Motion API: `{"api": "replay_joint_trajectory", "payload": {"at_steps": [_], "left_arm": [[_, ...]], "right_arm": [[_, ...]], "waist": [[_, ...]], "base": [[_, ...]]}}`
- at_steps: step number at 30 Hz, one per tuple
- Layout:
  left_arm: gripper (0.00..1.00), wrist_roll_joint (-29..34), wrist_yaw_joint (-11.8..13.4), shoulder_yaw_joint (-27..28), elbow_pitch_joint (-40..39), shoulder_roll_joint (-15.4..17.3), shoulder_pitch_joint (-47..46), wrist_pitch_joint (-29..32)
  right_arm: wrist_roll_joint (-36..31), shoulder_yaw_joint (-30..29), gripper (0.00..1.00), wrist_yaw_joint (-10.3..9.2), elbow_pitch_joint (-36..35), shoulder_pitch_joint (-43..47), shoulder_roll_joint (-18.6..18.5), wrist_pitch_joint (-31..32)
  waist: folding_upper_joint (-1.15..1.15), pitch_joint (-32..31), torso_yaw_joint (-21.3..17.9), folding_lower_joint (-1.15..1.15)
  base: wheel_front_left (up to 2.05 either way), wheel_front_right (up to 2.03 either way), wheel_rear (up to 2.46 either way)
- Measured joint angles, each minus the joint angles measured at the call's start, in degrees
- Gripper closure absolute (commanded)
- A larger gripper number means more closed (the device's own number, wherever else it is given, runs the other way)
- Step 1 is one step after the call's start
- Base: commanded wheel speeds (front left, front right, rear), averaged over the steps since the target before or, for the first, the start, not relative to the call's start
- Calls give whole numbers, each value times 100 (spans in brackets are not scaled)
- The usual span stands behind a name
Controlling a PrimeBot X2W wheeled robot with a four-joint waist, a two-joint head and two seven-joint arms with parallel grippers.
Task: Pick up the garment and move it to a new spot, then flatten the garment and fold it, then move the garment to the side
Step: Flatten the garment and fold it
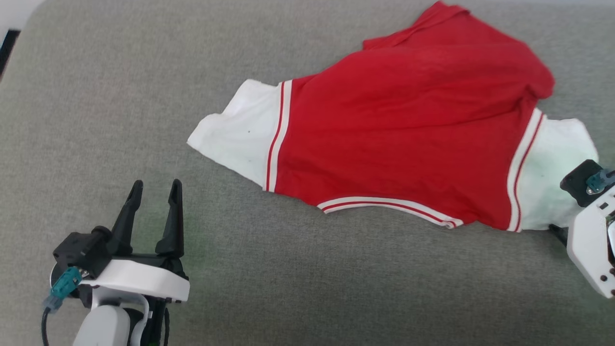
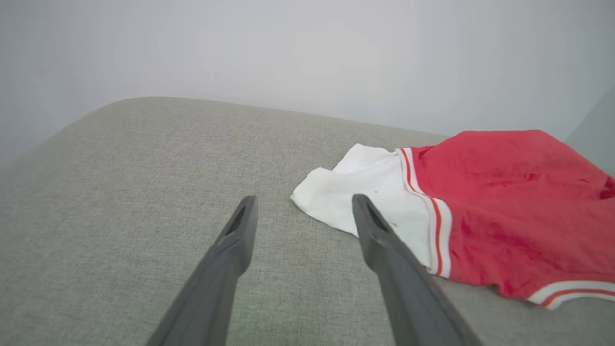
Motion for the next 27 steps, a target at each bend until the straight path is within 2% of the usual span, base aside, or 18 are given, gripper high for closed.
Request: {"api": "replay_joint_trajectory", "payload": {"at_steps": [3,4,5,6,7,9,12,14,16,19,22,24,27], "left_arm": [[0,142,-104,136,23,-90,-84,0],[0,191,-141,170,25,-110,-117,0],[0,250,-156,188,26,-124,-139,0],[0,298,-175,204,30,-120,-152,0],[0,335,-200,201,45,-111,-176,0],[0,404,-209,175,40,-48,-260,0],[0,471,-225,-42,38,219,-462,0],[0,430,-226,-448,8,557,-688,0],[0,248,-234,-988,31,1045,-1027,79],[0,-397,-234,-1957,83,1870,-1668,875],[0,-1300,-234,-3011,92,2622,-2340,2243],[0,-2070,-234,-3450,52,2929,-2730,2998],[0,-2624,-249,-4097,-56,3323,-3406,3673]], "right_arm": [[25,157,0,5,194,-155,-49,-35],[38,204,5,10,245,-188,-48,-77],[58,230,52,11,307,-235,-44,-85],[70,240,68,14,361,-271,-22,-130],[93,238,100,15,414,-294,15,-135],[98,269,100,16,504,-369,93,-201],[74,320,100,12,569,-463,197,-244],[64,332,100,12,590,-492,255,-281],[59,355,100,10,597,-546,302,-285],[47,408,100,10,583,-648,350,-296],[13,434,100,10,548,-752,419,-274],[-9,470,100,11,514,-827,455,-241],[-18,508,100,11,435,-932,499,-186]], "waist": [[0,129,75,0],[0,165,91,0],[0,196,101,0],[0,223,103,1],[0,242,100,0],[0,259,76,1],[0,266,18,0],[0,256,-28,0],[0,249,-80,0],[0,280,-165,0],[0,347,-260,1],[0,410,-320,0],[0,526,-410,0]], "base": [[0,0,0],[0,0,0],[0,0,0],[0,0,0],[0,0,0],[0,0,0],[0,0,0],[0,0,0],[0,0,0],[0,0,0],[0,0,0],[0,0,0],[0,0,0]]}}
